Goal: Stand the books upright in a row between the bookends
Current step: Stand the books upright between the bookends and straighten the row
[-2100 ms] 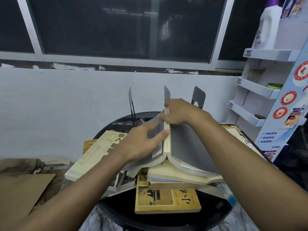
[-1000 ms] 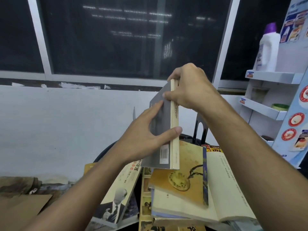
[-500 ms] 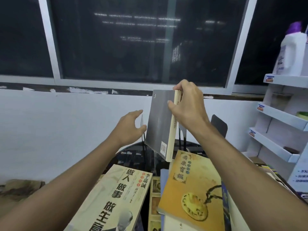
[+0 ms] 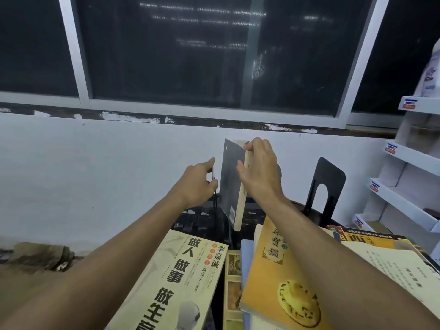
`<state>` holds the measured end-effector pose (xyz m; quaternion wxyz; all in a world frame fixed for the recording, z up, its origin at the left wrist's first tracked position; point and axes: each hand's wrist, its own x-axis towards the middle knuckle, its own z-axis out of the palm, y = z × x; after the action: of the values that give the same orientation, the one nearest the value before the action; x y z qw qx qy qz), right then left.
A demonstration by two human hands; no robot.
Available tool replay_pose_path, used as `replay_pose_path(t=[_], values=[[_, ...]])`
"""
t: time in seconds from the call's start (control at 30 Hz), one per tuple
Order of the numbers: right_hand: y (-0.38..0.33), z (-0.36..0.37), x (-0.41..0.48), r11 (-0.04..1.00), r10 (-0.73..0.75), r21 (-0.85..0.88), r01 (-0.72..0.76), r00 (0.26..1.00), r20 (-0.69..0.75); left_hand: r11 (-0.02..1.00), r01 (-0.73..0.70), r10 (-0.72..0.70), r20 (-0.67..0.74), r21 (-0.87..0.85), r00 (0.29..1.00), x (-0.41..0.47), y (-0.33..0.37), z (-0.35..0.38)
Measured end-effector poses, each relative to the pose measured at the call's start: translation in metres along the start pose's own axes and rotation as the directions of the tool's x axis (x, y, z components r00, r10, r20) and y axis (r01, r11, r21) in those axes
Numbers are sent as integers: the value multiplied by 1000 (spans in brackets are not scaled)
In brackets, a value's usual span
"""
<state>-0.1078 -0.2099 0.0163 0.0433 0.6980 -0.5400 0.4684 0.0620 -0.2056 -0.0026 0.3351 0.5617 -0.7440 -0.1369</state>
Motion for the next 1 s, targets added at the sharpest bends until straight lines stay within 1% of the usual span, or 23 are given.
replay_pose_path(t=[0.07,0.23,0.47,0.6,0.8,0.93,1.0], values=[[0,7,-3,1000,4,-13,-4,1000,7,1000,-7,7,2,-13,1000,-1,-1,1],[-3,27,-9,998,22,58,-23,999,29,999,-3,3,14,-33,1000,-3,-1,4],[-5,40,-17,988,6,152,-15,998,58,998,7,-3,52,-70,999,-1,-5,7],[-2,39,-17,987,-1,158,-11,997,72,996,-2,7,59,-92,998,-2,-7,8],[6,31,-22,973,-45,229,19,993,108,990,-8,18,71,-144,997,-3,-11,8],[8,23,-19,966,-47,258,3,985,166,987,-4,15,70,-161,997,-5,-10,8],[6,23,-18,964,-34,267,-13,985,171,987,-11,22,67,-163,998,-6,-10,9]])
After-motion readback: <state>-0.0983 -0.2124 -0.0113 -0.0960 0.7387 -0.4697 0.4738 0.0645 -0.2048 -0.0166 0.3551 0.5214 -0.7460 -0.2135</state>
